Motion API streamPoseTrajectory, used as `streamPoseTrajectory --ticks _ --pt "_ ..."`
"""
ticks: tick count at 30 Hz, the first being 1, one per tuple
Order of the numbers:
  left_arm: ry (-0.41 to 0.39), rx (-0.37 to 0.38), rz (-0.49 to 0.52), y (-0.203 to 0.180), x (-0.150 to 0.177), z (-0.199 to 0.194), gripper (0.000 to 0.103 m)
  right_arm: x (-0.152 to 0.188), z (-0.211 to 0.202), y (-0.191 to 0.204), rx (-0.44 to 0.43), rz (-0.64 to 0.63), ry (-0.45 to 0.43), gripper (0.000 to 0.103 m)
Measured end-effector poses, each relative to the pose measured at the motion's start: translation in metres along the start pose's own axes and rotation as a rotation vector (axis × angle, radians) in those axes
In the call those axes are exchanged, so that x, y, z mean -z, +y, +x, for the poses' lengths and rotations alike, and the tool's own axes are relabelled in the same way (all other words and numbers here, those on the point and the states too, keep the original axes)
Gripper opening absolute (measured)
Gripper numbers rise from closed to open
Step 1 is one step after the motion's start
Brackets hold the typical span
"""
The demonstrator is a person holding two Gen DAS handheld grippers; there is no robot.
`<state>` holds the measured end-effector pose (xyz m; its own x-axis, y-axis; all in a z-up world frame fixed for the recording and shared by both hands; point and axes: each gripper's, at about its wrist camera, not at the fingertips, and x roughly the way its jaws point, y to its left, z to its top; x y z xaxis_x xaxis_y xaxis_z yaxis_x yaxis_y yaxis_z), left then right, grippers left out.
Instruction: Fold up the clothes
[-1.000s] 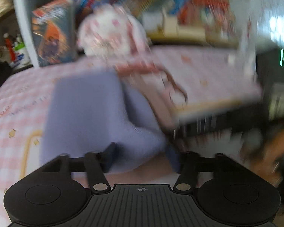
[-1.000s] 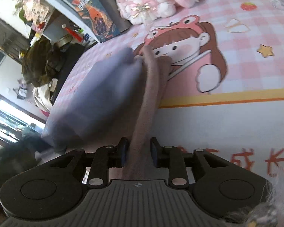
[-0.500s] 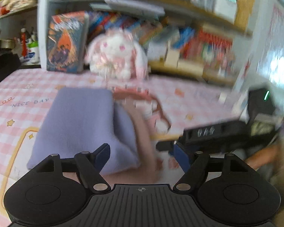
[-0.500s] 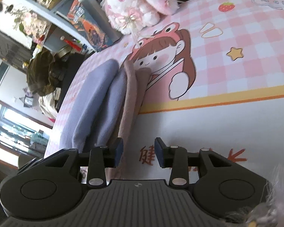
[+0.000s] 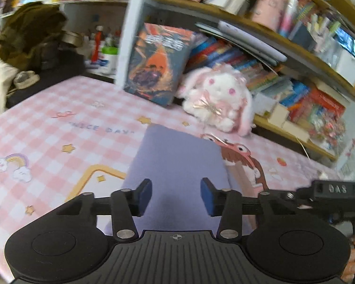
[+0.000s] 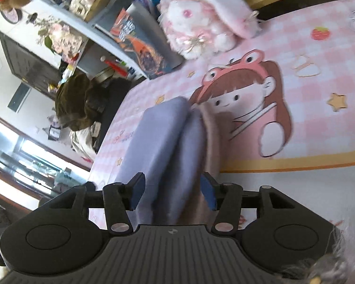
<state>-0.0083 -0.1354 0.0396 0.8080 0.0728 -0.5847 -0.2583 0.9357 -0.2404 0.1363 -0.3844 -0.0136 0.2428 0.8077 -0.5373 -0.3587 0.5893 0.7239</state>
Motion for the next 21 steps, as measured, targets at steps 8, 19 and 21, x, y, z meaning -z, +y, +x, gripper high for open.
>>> streamPoseTrajectory --ticks 8,19,21 --pt "0.202 0.042 0.103 0.002 0.027 0.033 0.029 -0.001 0.034 0.004 0.027 0.075 0.055 0.072" --pt "0.233 0.072 0.161 0.002 0.032 0.029 0.03 0.002 0.064 0.04 0.142 -0.078 0.042 0.064" --pt "0.234 0.075 0.158 0.003 0.031 0.03 0.031 0.003 0.066 0.045 0.143 -0.122 0.046 0.057"
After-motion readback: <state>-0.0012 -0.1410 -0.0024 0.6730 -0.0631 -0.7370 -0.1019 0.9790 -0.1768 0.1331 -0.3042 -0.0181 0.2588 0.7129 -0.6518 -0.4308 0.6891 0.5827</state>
